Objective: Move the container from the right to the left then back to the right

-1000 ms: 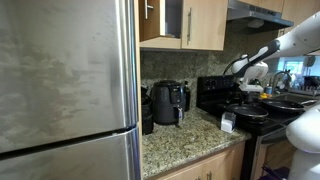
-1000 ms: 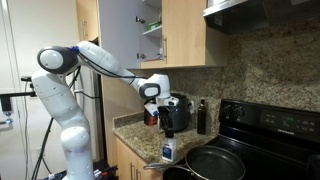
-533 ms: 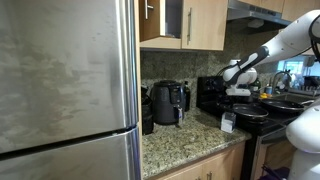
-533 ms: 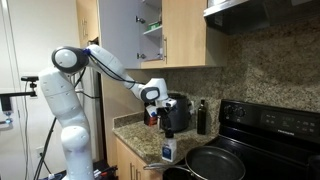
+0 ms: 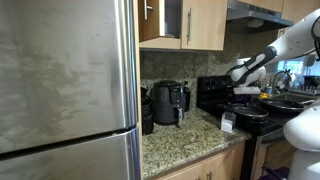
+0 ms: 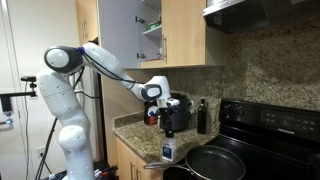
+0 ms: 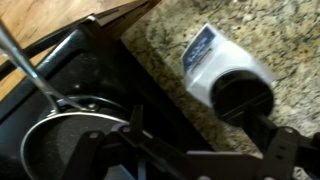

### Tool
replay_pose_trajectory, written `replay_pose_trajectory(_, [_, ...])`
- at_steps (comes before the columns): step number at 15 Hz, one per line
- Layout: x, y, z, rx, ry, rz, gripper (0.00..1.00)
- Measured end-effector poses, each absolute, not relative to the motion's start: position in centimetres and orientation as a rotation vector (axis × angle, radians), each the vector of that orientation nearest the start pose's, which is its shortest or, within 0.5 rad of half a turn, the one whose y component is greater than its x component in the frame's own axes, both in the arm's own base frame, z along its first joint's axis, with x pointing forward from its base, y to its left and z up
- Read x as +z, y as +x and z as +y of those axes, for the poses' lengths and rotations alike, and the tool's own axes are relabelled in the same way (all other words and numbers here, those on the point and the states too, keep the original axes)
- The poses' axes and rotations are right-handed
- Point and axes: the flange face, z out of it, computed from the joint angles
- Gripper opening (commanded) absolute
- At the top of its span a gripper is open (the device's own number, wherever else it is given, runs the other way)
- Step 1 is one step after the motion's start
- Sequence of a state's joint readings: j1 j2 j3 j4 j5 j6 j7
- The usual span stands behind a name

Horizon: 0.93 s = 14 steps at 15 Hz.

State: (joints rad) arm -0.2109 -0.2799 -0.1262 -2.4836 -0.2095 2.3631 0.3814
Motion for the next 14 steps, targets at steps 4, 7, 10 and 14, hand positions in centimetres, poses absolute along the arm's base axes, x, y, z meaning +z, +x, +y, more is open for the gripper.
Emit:
replay_pose_trajectory(4, [41.9,41.2,-18.9,-0.288,-3.093,0.977,1.00])
replay_pose_trajectory(7, [41.9,41.6,-17.9,-0.287,-3.048,0.948,1.00])
replay_pose_trajectory(10, [42.0,42.3,-16.1,-0.289,-2.965,0.898,1.00])
replay_pose_trajectory(14, [42.1,42.4,-15.8,-0.290,-2.935,0.880,1.00])
